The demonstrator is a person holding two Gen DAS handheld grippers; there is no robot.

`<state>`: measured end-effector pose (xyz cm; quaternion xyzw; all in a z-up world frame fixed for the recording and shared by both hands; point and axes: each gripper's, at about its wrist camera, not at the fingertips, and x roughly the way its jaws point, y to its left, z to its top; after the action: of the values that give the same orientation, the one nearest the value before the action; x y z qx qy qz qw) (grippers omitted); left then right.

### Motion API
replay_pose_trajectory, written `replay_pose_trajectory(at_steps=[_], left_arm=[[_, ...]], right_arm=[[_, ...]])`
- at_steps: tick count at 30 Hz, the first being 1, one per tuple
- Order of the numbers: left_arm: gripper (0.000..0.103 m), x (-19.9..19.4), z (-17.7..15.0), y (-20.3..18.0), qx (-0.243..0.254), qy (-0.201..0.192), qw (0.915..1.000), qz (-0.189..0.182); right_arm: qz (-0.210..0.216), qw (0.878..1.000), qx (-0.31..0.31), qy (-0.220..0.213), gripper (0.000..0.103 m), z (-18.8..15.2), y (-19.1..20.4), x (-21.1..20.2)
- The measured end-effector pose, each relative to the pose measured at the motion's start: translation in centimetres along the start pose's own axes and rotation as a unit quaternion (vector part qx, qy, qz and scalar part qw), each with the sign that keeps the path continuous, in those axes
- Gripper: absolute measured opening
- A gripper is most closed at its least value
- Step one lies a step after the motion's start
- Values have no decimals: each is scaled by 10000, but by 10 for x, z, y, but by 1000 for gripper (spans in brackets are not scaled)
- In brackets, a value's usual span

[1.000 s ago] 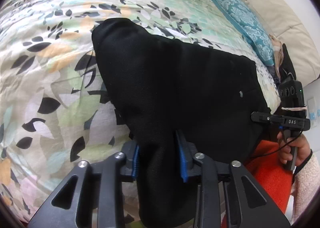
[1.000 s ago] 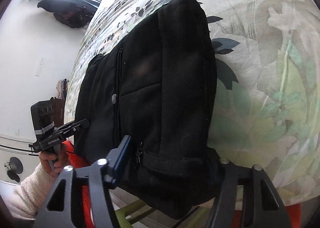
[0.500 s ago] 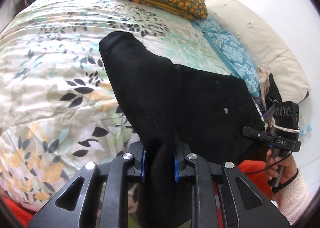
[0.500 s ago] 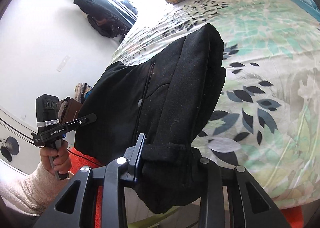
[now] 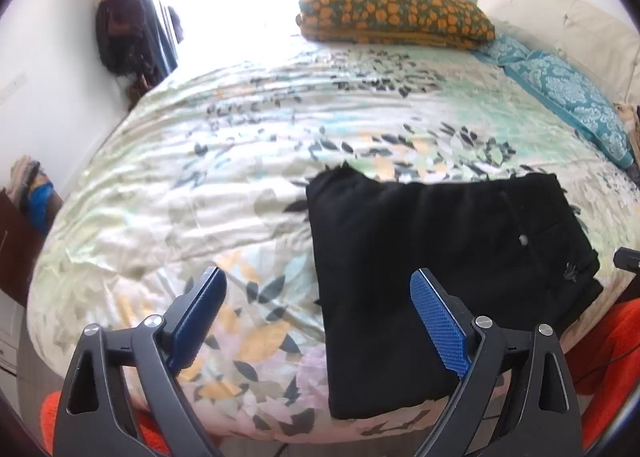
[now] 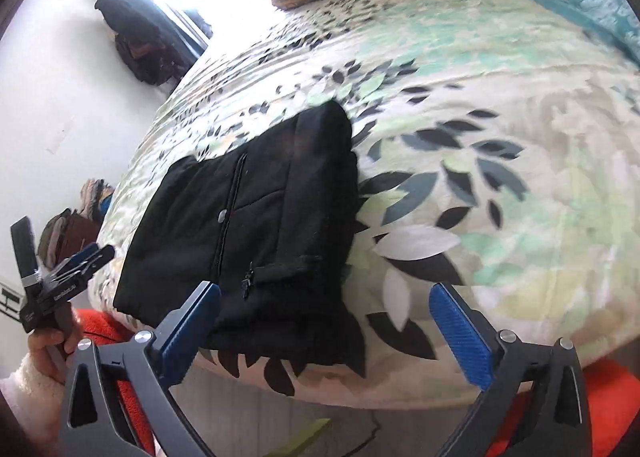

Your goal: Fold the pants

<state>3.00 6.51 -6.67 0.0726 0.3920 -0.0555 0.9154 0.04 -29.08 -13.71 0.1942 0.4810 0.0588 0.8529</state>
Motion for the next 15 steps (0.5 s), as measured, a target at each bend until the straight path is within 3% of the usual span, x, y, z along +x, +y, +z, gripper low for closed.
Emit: replay_pose_trajectory(at_steps=[4, 7, 12, 15], left_arm=[[100, -49, 21, -14, 131, -649, 9975, 249], [102, -79, 26, -22, 138, -873, 9949, 490], [102, -113, 15, -36, 26, -495, 9971, 572], [102, -130, 5, -44, 123, -351, 9966, 732]], right_arm=[[-886, 9928, -466, -655, 103, 6, 20, -68], [-1275, 9834, -746, -1053, 103, 3, 50, -112], [-1576, 9786, -674, -1142, 103, -13, 93, -149], [-1428, 9827, -645, -989, 103, -27, 113, -153]])
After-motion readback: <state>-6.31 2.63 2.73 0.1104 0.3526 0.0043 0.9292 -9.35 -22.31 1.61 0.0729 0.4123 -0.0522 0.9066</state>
